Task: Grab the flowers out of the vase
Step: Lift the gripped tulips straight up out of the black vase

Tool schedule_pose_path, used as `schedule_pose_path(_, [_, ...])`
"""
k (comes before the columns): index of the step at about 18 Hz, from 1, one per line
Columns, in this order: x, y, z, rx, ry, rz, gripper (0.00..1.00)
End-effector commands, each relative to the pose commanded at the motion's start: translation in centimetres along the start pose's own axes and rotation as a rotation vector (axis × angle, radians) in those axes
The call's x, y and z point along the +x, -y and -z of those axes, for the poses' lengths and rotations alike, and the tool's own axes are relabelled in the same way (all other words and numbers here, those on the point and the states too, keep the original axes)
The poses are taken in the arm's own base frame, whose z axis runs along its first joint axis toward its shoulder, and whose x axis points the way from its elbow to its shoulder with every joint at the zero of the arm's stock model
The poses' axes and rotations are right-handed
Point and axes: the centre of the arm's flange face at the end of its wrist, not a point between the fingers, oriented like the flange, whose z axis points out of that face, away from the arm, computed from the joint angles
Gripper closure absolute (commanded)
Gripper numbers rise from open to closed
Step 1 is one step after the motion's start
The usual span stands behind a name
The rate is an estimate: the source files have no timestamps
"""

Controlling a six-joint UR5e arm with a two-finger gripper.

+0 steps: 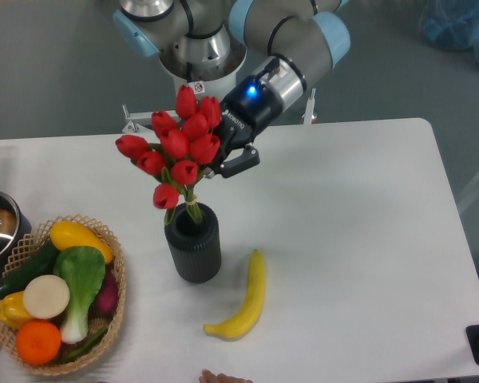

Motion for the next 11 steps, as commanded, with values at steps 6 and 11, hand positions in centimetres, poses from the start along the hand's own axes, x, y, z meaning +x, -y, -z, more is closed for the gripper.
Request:
schedule_pose_path(6, [-0.2, 2.4, 1.0, 0.026, 0.015, 0.015, 0.52])
schedule_pose_path(11, [-0.2, 5.7, 1.4, 0.048, 0.015, 0.051, 0.52])
